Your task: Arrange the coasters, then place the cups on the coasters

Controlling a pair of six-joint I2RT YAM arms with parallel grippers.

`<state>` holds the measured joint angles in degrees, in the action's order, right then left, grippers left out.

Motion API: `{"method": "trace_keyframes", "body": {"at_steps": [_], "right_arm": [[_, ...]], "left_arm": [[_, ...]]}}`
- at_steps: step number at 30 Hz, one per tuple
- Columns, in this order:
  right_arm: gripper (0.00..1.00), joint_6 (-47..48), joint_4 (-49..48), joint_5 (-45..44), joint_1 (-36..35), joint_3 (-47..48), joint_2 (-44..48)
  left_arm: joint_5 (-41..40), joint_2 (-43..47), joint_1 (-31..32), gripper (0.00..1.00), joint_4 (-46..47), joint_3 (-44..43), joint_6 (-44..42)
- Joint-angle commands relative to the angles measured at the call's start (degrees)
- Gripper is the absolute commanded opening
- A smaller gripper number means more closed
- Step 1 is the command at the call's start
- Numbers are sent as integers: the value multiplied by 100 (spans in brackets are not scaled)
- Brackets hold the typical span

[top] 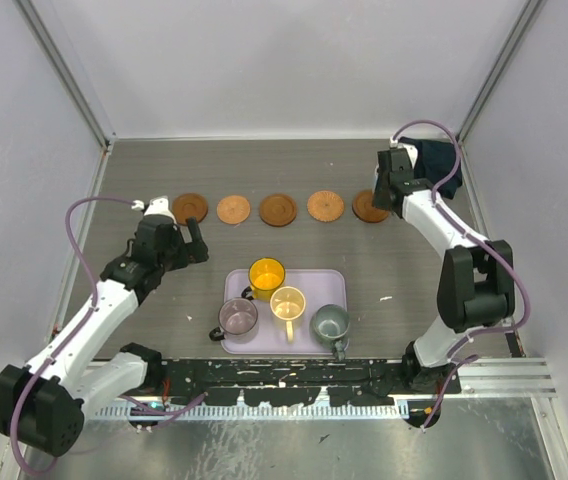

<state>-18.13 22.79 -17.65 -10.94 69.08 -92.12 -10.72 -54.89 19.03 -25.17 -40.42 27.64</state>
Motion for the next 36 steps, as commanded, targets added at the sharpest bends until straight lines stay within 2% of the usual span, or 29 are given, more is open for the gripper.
{"method": "trace_keyframes", "body": {"at_steps": [1,12,36], "right_arm": [[1,291,-293,438,115,688,-235],[1,467,-547,675,129,758,-769],[1,432,-481,583,128,425,-720]], "left_arm": [[-9,-154,13,98,383,-241,-3],[40,-343,7,98,496,-258,42],[9,-276,16,98,491,-158,121]]}}
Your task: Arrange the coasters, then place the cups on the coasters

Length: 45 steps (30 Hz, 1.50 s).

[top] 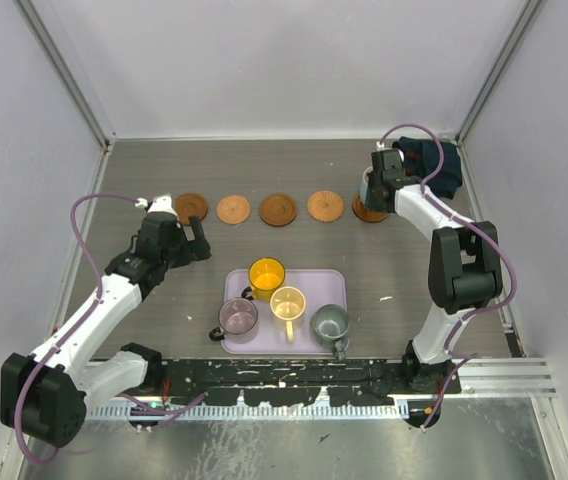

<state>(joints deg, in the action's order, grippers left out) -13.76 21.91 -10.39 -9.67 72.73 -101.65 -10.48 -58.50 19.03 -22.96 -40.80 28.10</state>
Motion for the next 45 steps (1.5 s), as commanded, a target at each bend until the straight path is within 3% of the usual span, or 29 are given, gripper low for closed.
{"method": "trace_keyframes", "body": {"at_steps": [1,29,37,42,45], "right_arm": [[1,-10,-382,-155,1,54,233],[1,-91,-508,-148,5,-239,118],[21,-127,-431,-375,1,-206,67],[40,-136,-395,-367,-7,-161,72],[44,-136,-385,-358,-8,-162,108]], "left_arm": [[-15,88,8,98,274,-117,73],[-24,94,14,98,283,-51,49],[-49,133,5,98,258,-50,40],[-85,175,9,98,244,-26,37],[-86,172,10,98,248,-16,38]]}}
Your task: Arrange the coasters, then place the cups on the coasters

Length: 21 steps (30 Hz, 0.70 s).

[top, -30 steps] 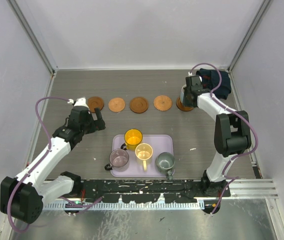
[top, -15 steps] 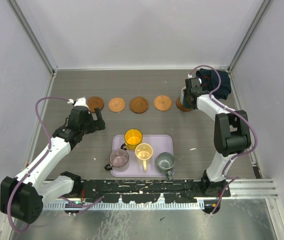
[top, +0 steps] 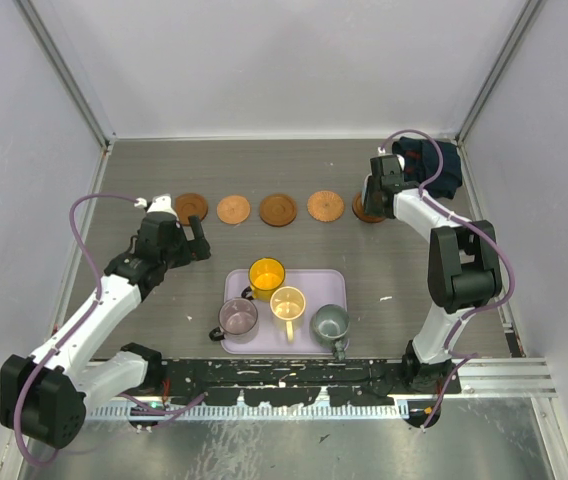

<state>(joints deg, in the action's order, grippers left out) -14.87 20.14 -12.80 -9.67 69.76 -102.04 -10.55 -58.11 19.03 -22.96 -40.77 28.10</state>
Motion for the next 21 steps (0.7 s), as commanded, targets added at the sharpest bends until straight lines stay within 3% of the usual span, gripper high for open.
{"method": "trace_keyframes", "body": {"at_steps": [1,21], "right_arm": [[44,-24,-212,-110,-6,131,156],[45,-103,-116,-284,-15,-211,529]], "left_arm": [[-75,123,8,98,248,-18,38],[-72,203,12,98,204,33,60]]}}
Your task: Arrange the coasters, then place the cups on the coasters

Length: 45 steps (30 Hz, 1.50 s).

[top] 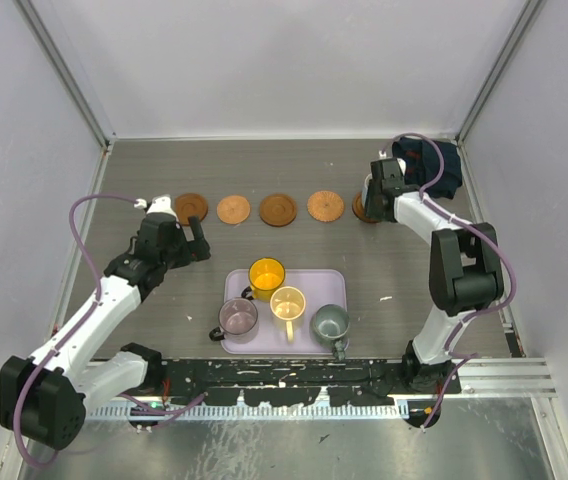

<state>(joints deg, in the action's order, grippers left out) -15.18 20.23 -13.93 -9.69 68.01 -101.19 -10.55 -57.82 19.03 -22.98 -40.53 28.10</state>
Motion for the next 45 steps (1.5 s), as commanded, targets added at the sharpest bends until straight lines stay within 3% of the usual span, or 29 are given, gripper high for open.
{"method": "trace_keyframes", "body": {"at_steps": [1,25,27,32,38,45], "right_arm": [[45,-73,-124,-175,-15,-53,469],[44,-90,-86,-190,-15,-199,672],[47,-90,-107,-45,-19,-230,734],[66,-142,-86,99,-145,-378,1062],[68,-347,341,-93,-472,-547,1828],[67,-803,1136,-438,-1445,-920,2959]], "left_arm": [[-79,177,12,98,206,10,64],[-43,251,14,98,171,28,108],[-36,266,10,98,165,28,122],[-35,293,7,98,154,19,117],[-31,297,16,98,162,11,94],[10,305,13,98,65,-38,-26]]}}
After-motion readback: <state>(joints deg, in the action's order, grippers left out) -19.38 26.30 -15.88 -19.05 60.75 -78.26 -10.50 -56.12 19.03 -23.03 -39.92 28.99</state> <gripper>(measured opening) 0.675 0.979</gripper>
